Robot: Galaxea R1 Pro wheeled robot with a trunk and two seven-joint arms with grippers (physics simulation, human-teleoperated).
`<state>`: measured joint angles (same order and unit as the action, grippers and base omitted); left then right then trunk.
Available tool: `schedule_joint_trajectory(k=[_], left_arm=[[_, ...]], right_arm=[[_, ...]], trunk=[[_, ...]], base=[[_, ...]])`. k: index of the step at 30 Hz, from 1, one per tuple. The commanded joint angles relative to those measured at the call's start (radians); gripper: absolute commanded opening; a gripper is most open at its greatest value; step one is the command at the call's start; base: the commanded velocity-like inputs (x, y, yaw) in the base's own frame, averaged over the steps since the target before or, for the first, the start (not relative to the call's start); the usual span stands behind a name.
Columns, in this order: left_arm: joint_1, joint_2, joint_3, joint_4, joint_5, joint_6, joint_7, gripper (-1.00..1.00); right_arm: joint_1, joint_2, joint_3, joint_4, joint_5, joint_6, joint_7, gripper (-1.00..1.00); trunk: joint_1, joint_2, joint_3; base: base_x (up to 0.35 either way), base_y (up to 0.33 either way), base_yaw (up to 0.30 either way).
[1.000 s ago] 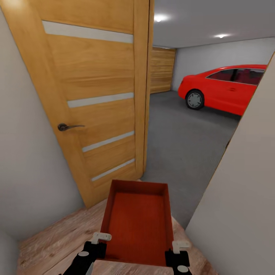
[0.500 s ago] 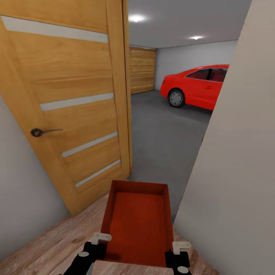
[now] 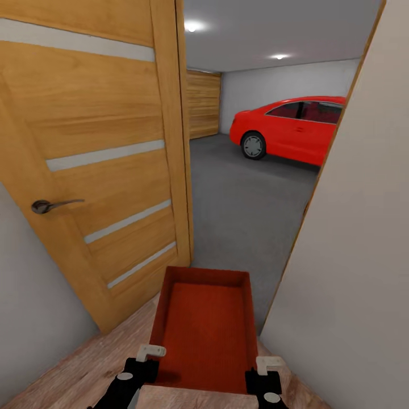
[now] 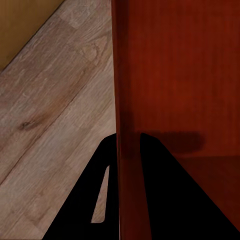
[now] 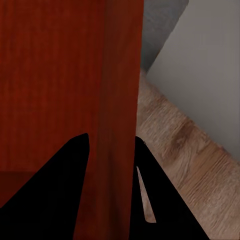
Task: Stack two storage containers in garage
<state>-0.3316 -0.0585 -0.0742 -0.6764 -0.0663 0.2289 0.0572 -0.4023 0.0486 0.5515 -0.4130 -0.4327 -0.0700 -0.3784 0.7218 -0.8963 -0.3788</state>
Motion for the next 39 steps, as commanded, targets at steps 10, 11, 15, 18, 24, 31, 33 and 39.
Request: schedule_joint_trajectory(k=[10,11,15,18,24,31,33,39], left_arm=[[0.0,0.002,-0.016,0.083,-0.021,0.0,-0.008,-1.0],[0.0,0.002,-0.016,0.083,-0.021,0.0,-0.008,-1.0],[0.0,0.002,-0.016,0.083,-0.021,-0.001,-0.008,-1.0],[0.0,0.002,-0.016,0.083,-0.021,-0.001,-0.008,-1.0],[0.0,0.002,-0.016,0.083,-0.021,-0.002,-0.008,-1.0],[0.0,0.002,-0.016,0.083,-0.021,-0.002,-0.008,-1.0],[0.0,0.002,-0.016,0.083,-0.021,-0.002,-0.008,-1.0],[0.0,0.002,-0.016,0.083,-0.021,0.002,-0.008,-1.0]], right_arm=[[-0.003,-0.002,0.001,-0.001,0.006,-0.009,-0.108,-1.0],[-0.003,-0.003,0.001,-0.001,0.006,-0.008,-0.107,-1.0],[-0.003,-0.003,0.001,-0.001,0.006,-0.009,-0.108,-1.0],[-0.003,-0.003,0.001,-0.001,0.006,-0.01,-0.108,-1.0],[-0.003,-0.003,0.0,-0.001,0.006,-0.01,-0.107,-1.0],[-0.003,0.0,0.0,-0.001,0.005,-0.008,-0.109,-1.0],[-0.003,0.0,0.001,-0.001,0.005,-0.008,-0.109,-1.0],[-0.003,-0.001,0.001,-0.001,0.005,-0.008,-0.109,-1.0]], trunk=[[0.0,-0.001,-0.001],[0.0,-0.001,-0.001],[0.0,-0.001,-0.001],[0.0,-0.001,-0.001],[0.0,-0.001,-0.001],[0.0,-0.001,-0.001],[0.0,-0.001,-0.001],[0.0,-0.001,-0.001]], base=[[0.085,0.113,0.0],[0.003,0.003,0.0],[0.001,0.001,0.0],[0.0,0.0,0.0],[0.0,0.0,-0.016],[0.0,0.0,-0.204],[0.0,0.0,-0.247],[0.012,0.03,-0.204]])
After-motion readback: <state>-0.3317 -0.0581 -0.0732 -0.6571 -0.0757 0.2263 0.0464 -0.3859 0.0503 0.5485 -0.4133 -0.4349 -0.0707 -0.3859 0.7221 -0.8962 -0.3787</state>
